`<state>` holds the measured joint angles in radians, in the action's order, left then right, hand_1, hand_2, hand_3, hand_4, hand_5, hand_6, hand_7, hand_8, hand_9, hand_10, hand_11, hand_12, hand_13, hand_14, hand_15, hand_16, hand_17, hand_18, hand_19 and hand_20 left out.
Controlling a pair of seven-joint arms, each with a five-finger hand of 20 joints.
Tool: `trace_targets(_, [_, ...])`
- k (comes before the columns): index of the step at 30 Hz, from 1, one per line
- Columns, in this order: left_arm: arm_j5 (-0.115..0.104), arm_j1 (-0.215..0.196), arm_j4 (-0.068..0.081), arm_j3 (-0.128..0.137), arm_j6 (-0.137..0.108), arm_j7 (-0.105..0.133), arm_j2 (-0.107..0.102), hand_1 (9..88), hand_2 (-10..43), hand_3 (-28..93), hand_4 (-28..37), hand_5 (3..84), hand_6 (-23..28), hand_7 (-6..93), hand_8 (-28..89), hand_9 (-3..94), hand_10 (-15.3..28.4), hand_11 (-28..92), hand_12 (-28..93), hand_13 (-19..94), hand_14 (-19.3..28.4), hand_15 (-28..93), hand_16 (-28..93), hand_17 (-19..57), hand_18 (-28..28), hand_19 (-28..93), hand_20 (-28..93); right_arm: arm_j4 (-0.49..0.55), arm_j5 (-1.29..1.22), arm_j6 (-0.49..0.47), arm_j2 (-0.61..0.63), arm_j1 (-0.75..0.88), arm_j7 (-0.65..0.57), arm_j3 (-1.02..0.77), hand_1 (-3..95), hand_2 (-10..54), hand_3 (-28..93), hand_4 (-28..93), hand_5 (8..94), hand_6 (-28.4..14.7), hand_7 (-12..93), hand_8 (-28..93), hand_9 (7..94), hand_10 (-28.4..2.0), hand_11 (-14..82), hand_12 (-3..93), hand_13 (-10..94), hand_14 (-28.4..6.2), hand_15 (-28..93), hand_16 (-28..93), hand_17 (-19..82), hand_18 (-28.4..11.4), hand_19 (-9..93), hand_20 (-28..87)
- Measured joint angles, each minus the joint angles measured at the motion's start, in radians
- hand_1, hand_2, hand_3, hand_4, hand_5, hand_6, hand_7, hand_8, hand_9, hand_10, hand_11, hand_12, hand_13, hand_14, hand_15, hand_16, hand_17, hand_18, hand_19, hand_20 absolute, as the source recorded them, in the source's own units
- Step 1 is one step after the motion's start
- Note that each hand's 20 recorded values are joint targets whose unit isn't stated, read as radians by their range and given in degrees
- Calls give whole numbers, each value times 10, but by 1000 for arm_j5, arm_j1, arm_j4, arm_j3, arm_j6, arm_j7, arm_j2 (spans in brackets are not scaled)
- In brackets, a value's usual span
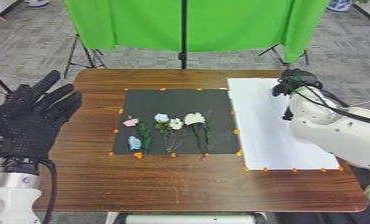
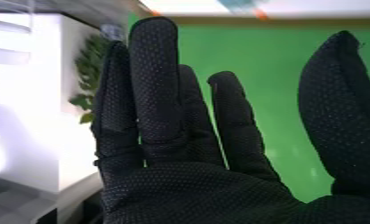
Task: Arrange flowers
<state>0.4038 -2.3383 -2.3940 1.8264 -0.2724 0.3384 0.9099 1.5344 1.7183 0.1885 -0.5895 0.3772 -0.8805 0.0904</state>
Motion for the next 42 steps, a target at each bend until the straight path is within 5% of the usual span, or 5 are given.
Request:
trace_targets(17, [-7,-4,0,-11,2,39,-9,217,98,765,-260,363,107,164,-98,339,220,296,113,262,284,529,-102,-38,284,802,-283,-134,-93,-274,-80,96,79,-195,262,-66,836,-282,233,24,144,-129,361,-172,65,130,534,-133,652,73,238,-195,844,0])
trace_targets(27, [-11,-25,-3,-1,2,49,-9,218,98,764,-261,362,106,166,-99,339,219,298,113,263,284,530,-102,-38,284,802,-283,-150,-102,-346,-96,126,81,-223,310,-74,837,-281,415,8,161,-138,486,-108,111,125,603,-107,624,77,248,-186,823,8])
trace_targets(32, [-11,-21,-2,-1,5,38,-7,218,98,764,-260,363,106,165,-99,339,219,298,113,263,284,530,-102,-38,284,802,-283,-131,-52,-179,-78,104,84,-123,403,-95,809,-282,601,32,220,-142,704,-79,180,147,718,-44,600,137,304,-154,826,30])
trace_targets(36, [-10,-12,-1,-2,11,24,-7,218,98,764,-259,363,106,166,-99,340,219,299,113,263,284,529,-102,-38,284,802,-283,-122,16,28,-66,62,96,35,510,-95,715,-282,755,49,303,-38,901,-46,114,302,801,-13,571,196,349,-134,839,43])
trace_targets(42, [-8,-2,-1,-2,14,10,-7,218,99,763,-260,364,107,165,-99,340,219,299,112,263,284,529,-102,-38,284,802,-283,-120,95,231,-63,33,95,167,528,-95,717,-283,809,49,288,-13,936,-42,183,302,841,-10,579,195,376,-134,862,49])
